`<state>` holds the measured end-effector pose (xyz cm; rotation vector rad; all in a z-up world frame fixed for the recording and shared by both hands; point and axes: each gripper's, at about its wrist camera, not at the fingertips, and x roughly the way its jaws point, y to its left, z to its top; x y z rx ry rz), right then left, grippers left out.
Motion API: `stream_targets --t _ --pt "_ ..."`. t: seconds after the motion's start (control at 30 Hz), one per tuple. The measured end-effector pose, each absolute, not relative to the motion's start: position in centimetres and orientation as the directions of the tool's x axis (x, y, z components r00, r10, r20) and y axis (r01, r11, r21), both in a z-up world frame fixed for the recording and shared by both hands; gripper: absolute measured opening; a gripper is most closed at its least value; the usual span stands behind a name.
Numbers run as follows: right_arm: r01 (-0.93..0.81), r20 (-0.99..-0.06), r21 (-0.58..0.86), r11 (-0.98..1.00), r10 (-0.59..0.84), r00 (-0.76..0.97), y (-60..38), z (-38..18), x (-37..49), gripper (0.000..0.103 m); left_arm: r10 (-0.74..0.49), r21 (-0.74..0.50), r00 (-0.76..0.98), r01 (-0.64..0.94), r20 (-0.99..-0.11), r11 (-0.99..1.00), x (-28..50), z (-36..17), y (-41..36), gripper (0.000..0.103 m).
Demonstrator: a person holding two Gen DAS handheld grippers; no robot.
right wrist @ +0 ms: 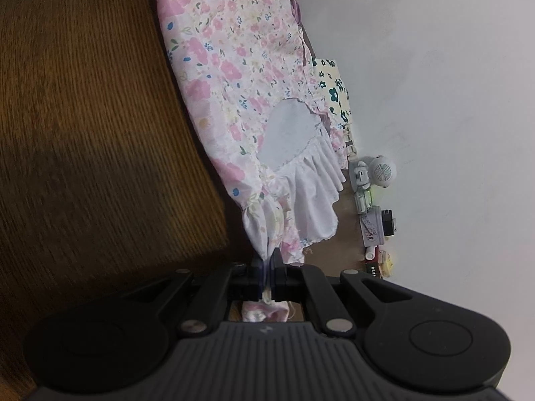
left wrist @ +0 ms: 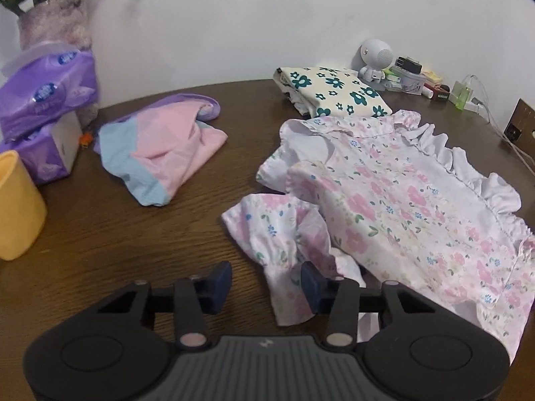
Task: Fold clothes
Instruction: 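Lower the dress onto the table with both grippers, spreading it flat, then open the right gripper off the dress while the left gripper holds a sleeve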
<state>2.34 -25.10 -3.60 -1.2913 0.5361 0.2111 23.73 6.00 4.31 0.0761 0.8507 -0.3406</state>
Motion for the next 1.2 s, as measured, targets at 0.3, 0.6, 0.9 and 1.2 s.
stream_targets --t 0.3,0.6,0.9,1.2 --pt "-0.437 -0.489 -0.853 0.285 -0.142 0.861 -25.3 -4.5 2.2 0.003 -0.311 -0.12 0.601 0.337 -0.737 0.934 24.2 3.8 5.6 0.003" --pt "-0.411 -0.468 -0.856 0.313 -0.134 0.874 -25.6 -4.2 1.7 0.003 -0.192 0.108 0.747 0.333 -0.636 0.937 18.8 7.2 5.8 0.001" --pt "-0.406 -0.469 -0.852 0.33 -0.138 0.872 -26.0 -4.2 -0.2 0.003 -0.09 0.299 0.838 0.29 -0.539 0.909 9.5 7.8 8.5 0.001" --pt "-0.404 -0.478 -0.84 0.362 -0.142 0.867 -26.0 -4.1 -2.7 0.003 -0.023 0.44 0.874 0.267 -0.485 0.857 2.8 5.7 7.3 0.001"
